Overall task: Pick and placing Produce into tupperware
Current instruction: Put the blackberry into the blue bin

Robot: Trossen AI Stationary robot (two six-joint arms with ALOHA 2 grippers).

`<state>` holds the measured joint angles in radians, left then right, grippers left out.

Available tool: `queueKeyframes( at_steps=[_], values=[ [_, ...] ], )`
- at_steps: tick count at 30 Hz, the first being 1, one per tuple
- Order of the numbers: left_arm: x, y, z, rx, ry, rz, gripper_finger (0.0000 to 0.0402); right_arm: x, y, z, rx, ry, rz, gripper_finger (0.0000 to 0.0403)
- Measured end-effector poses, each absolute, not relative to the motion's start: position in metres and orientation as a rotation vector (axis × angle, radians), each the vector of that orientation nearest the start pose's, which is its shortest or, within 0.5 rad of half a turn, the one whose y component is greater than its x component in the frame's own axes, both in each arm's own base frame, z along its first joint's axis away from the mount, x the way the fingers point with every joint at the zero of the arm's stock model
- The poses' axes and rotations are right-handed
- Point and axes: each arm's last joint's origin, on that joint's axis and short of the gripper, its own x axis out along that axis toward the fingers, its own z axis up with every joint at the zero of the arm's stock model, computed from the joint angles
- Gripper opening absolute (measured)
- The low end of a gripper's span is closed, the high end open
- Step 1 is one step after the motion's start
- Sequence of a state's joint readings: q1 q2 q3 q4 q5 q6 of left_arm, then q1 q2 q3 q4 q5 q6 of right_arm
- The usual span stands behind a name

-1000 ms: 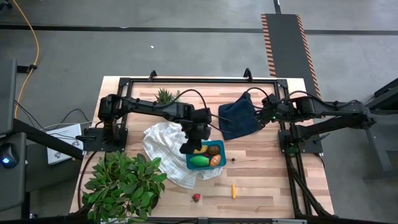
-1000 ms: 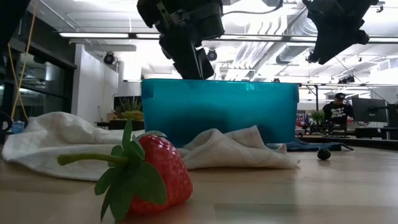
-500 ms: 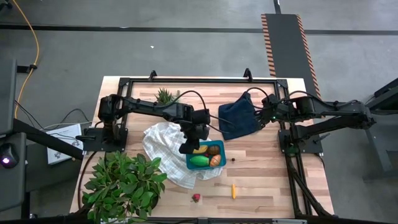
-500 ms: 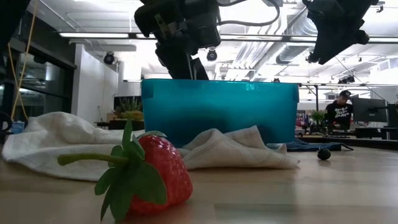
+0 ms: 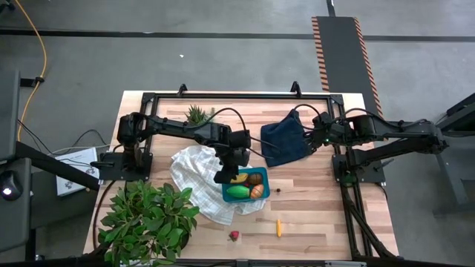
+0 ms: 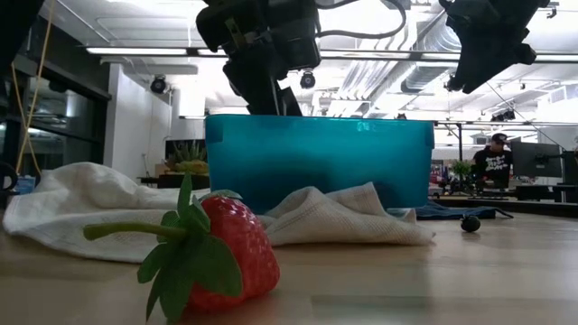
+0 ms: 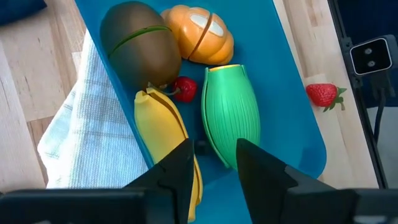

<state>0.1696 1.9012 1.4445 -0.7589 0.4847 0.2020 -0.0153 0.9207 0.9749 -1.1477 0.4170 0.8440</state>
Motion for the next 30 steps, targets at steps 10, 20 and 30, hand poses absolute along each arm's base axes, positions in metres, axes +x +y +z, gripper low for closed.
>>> queueKeyframes(
  at_steps=[10, 20, 30],
  values=[
    [0.386, 0.054, 0.223, -0.195, 1.094, -0.352, 0.0085, 0.145, -0.014, 0.303, 0.529, 0.835, -0.805, 0.0133],
    [0.386, 0.074, 0.245, -0.162, 1.142, -0.143, 0.0076, 0.145, -0.014, 0.303, 0.529, 0.835, -0.805, 0.0133],
    [0.367, 0.131, 0.244, -0.486, 1.163, 0.220, 0.0080, 0.145, -0.014, 0.303, 0.523, 0.837, -0.802, 0.0133]
  ],
)
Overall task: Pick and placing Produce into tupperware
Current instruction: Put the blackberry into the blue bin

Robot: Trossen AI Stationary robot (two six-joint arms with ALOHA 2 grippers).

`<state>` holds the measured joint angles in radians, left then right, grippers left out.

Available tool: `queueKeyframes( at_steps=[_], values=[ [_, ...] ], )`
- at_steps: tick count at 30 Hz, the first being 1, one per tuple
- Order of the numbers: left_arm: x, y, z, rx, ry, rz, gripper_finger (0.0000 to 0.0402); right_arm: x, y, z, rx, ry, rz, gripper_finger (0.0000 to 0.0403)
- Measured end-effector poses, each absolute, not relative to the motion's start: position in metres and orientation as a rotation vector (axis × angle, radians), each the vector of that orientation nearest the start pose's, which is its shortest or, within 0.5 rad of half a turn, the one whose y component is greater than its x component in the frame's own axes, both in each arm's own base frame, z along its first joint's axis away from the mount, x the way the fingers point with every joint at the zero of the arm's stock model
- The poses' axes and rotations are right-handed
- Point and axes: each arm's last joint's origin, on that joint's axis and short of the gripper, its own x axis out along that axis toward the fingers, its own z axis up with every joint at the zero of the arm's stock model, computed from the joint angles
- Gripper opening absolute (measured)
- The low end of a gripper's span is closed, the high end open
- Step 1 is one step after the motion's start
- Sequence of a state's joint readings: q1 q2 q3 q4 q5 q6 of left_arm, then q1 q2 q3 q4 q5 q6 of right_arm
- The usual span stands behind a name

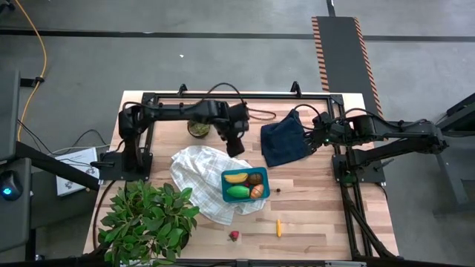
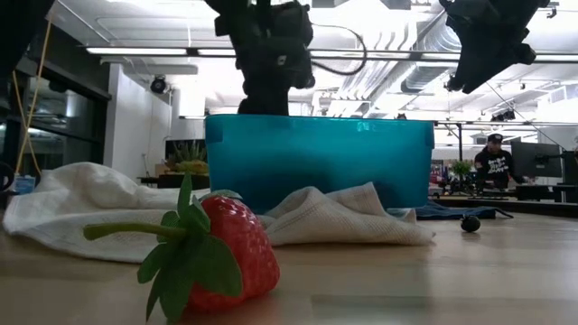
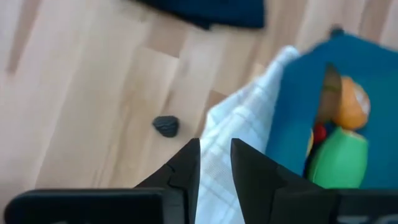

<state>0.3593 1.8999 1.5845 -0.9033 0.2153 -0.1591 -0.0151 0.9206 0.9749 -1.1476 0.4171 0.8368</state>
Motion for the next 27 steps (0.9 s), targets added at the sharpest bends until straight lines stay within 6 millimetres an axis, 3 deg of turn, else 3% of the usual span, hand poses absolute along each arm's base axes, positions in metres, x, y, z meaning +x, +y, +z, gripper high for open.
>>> queueKeyframes(
  at_steps=[6, 10, 21, 24, 27],
  values=[
    [0.358, 0.158, 0.245, -0.667, 1.116, 0.392, 0.0086, 0.145, -0.014, 0.303, 0.520, 0.838, -0.800, 0.0133],
    [0.353, 0.171, 0.245, -0.694, 1.097, 0.435, 0.0084, 0.145, -0.014, 0.303, 0.516, 0.840, -0.798, 0.0133],
    [0.357, 0.165, 0.245, -0.256, 1.137, 0.181, 0.0085, 0.145, -0.014, 0.303, 0.493, 0.848, -0.787, 0.0133],
    [0.357, 0.165, 0.245, -0.202, 1.157, 0.237, 0.0085, 0.145, -0.014, 0.303, 0.493, 0.848, -0.787, 0.0133],
    [0.356, 0.168, 0.245, -0.260, 1.155, 0.317, 0.0083, 0.145, -0.014, 0.303, 0.493, 0.848, -0.787, 0.0133]
  ],
)
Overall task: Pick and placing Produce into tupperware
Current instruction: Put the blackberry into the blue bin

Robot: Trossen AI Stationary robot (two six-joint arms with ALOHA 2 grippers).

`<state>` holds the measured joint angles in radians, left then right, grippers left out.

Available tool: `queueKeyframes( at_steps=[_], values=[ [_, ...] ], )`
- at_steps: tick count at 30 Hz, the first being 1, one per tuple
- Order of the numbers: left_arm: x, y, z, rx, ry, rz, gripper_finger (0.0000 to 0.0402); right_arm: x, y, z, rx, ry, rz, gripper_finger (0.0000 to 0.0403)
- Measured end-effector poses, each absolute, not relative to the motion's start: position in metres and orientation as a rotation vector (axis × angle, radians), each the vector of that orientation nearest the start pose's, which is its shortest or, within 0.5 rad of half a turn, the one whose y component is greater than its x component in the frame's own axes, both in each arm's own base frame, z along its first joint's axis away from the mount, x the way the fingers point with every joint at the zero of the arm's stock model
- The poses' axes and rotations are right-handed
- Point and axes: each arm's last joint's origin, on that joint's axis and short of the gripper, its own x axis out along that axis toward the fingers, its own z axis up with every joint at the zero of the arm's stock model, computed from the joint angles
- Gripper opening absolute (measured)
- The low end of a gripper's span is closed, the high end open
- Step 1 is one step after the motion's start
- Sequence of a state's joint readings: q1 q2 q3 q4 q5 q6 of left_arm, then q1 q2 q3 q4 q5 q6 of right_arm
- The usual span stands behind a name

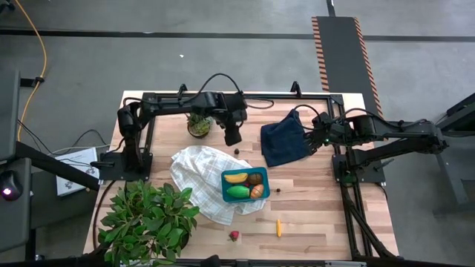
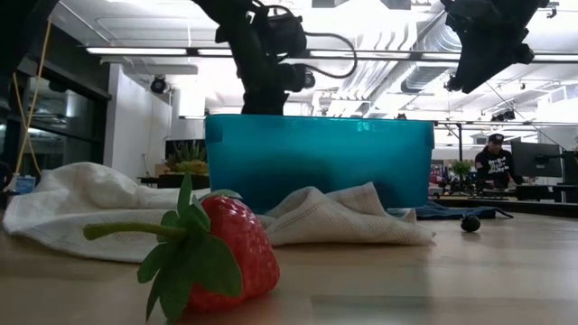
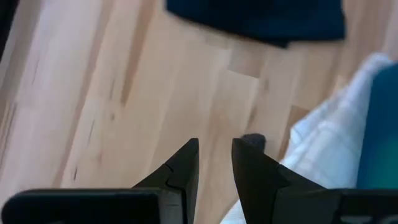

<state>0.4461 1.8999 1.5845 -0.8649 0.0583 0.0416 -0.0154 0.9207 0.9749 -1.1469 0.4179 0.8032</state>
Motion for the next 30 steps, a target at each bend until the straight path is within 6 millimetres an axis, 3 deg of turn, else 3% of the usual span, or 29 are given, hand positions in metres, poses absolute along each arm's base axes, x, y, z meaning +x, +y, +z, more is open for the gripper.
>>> queueKeyframes(
  at_steps=[8, 23, 30],
  values=[
    [0.354, 0.170, 0.242, -0.396, 1.161, 0.417, 0.0085, 0.145, -0.015, 0.304, 0.460, 0.839, -0.804, 0.0133],
    [0.370, 0.156, 0.195, -0.249, 1.351, 0.208, 0.0086, 0.145, -0.015, 0.304, 0.450, 0.831, -0.809, 0.0133],
    [0.375, 0.150, 0.189, -0.144, 1.383, 0.204, 0.0086, 0.145, -0.015, 0.304, 0.447, 0.833, -0.806, 0.0133]
  ],
)
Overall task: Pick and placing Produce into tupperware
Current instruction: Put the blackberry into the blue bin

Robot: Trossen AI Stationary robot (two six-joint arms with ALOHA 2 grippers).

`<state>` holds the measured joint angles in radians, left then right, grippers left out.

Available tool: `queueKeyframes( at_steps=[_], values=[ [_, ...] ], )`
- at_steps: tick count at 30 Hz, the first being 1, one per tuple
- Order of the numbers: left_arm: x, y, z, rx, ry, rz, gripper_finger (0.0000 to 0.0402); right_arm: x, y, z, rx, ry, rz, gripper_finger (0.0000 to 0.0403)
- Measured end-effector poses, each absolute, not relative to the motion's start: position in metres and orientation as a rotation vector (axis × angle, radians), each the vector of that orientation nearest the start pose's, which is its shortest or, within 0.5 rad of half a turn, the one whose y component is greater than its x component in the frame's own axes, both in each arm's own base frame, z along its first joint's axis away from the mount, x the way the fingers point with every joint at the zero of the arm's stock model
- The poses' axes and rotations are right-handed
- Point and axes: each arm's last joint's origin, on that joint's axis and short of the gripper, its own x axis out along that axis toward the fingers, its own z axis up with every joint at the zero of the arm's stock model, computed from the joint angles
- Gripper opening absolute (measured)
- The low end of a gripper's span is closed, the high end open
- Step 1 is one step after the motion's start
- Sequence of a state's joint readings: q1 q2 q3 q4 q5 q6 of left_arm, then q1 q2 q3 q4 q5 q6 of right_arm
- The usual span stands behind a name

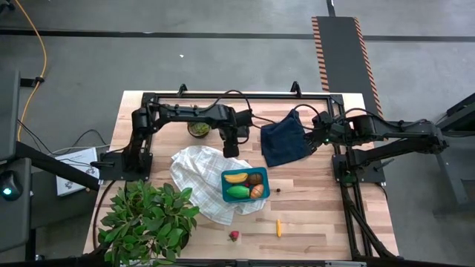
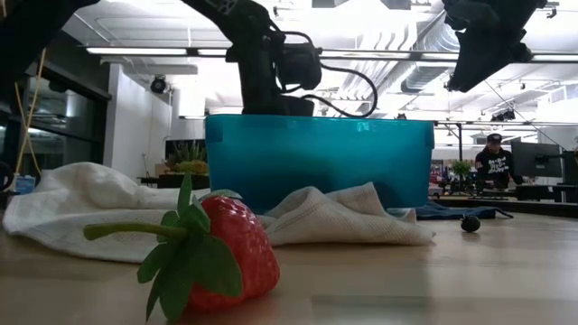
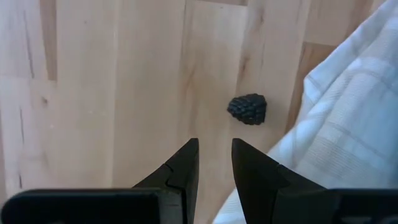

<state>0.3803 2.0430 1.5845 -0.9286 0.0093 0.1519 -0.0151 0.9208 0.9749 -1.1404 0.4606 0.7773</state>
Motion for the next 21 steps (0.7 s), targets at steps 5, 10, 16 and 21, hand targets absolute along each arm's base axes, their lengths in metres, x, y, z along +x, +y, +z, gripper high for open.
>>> queueKeyframes(
  at_steps=[5, 10, 16, 21],
  values=[
    [0.377, 0.150, 0.189, -0.128, 1.376, 0.221, 0.0096, 0.145, -0.015, 0.304, 0.446, 0.833, -0.805, 0.0133],
    [0.377, 0.149, 0.189, -0.090, 1.373, 0.172, 0.0147, 0.145, -0.015, 0.304, 0.431, 0.838, -0.798, 0.0133],
    [0.382, 0.138, 0.189, 0.082, 1.363, -0.021, 0.0196, 0.145, -0.015, 0.304, 0.432, 0.837, -0.798, 0.0133],
    [0.392, 0.125, 0.190, 0.149, 1.316, -0.053, 0.0201, 0.146, -0.015, 0.305, 0.443, 0.823, -0.798, 0.0133]
  ],
)
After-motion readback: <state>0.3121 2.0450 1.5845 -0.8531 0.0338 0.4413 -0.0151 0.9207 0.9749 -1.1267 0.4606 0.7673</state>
